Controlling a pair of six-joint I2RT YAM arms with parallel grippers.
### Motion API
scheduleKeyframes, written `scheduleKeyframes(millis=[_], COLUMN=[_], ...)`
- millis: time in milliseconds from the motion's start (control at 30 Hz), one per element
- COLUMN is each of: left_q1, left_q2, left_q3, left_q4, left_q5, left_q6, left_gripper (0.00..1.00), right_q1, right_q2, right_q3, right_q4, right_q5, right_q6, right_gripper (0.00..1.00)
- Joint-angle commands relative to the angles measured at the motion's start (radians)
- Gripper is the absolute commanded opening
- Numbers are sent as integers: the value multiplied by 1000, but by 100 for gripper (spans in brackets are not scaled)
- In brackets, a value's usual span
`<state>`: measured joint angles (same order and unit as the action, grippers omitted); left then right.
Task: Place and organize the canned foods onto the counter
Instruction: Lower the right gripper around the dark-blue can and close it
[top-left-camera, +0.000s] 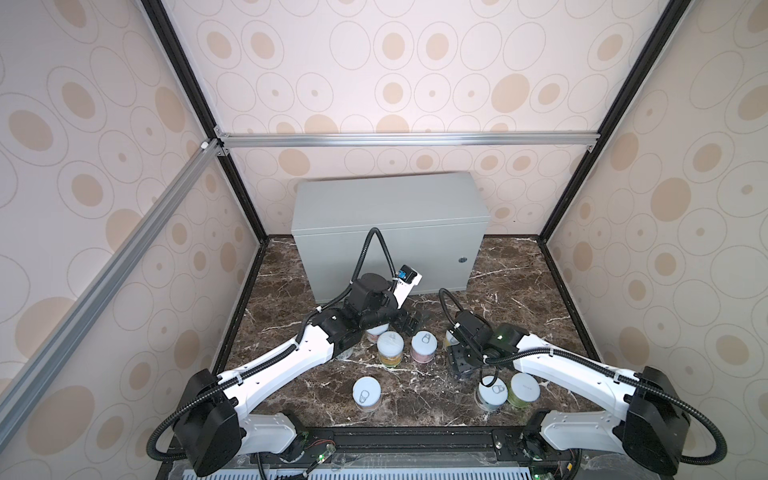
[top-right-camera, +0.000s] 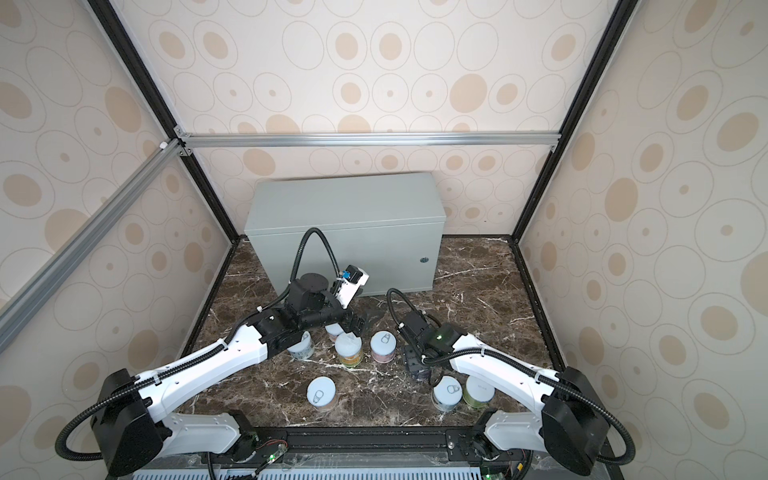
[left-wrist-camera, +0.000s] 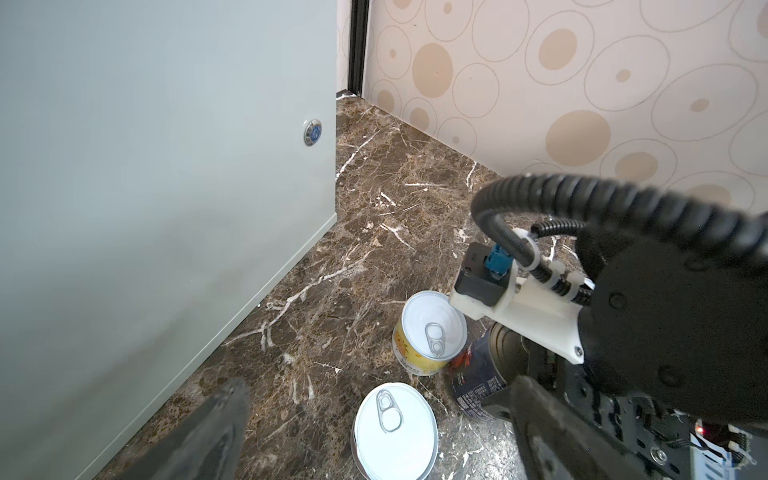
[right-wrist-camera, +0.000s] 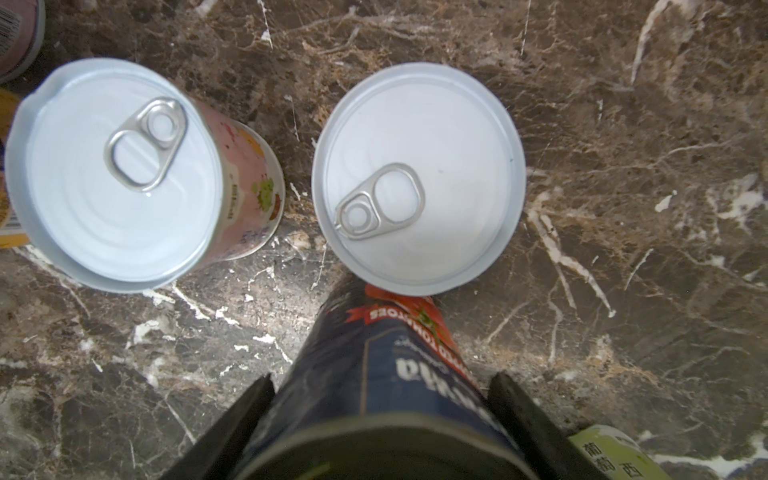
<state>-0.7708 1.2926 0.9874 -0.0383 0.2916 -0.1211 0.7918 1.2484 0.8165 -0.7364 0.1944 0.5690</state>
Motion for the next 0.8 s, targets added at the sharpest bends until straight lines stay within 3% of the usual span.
scheduleKeyframes(millis=[0,433,767], left_q1=[-11,-12,-12], left_q2=[3,-22,-146], left_q3=[16,2,-86], left_q4=[12,11,-8], left_q5=[13,-6,-79], left_q6=[38,43,38], left_gripper=[98,98,98], right_q1=[9,11,12], right_q2=[-43,-87,-37], right_q3=[36,11,31], right_q4=[4,56,90], right_q5=[15,-36,-87], right_q6=[-20,-117,-152], right_gripper=[62,60,59])
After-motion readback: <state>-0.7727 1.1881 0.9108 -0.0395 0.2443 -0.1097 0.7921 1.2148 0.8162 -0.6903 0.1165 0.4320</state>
